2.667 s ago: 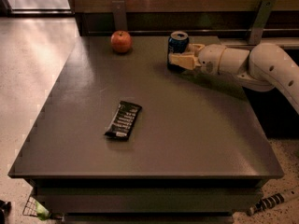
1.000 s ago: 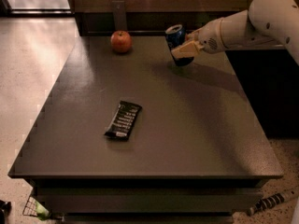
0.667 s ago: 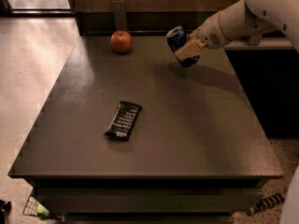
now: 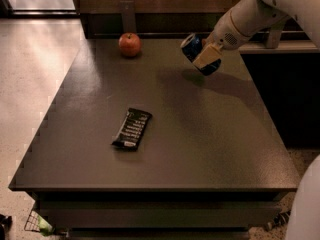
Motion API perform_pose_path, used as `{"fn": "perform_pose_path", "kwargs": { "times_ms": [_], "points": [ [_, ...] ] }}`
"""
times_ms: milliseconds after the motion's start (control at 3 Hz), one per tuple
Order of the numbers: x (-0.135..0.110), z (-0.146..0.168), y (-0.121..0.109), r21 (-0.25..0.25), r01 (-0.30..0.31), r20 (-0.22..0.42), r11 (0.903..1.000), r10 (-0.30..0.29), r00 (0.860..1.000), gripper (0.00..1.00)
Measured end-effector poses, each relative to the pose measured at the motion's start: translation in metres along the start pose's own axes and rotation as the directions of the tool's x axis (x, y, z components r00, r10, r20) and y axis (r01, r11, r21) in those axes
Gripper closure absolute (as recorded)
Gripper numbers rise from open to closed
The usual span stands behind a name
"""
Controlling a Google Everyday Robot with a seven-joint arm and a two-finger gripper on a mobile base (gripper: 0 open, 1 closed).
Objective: Knock pepsi can over
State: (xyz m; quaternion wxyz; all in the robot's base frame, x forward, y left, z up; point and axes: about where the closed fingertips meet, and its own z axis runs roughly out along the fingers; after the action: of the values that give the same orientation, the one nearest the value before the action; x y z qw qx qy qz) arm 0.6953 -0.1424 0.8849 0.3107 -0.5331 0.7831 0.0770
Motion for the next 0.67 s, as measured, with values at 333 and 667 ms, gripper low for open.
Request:
{"fn": "perform_pose_path", "kwargs": {
  "times_ms": [333, 667],
  "points": [
    [0.014, 0.009, 0.006, -0.025, 0.026, -0.118, 0.9994, -0.028, 0.993, 1.00],
    [0.030, 0.026, 0.014, -0.082, 0.051, -0.257, 0.9953, -0.071, 0.964, 1.00]
  ]
}}
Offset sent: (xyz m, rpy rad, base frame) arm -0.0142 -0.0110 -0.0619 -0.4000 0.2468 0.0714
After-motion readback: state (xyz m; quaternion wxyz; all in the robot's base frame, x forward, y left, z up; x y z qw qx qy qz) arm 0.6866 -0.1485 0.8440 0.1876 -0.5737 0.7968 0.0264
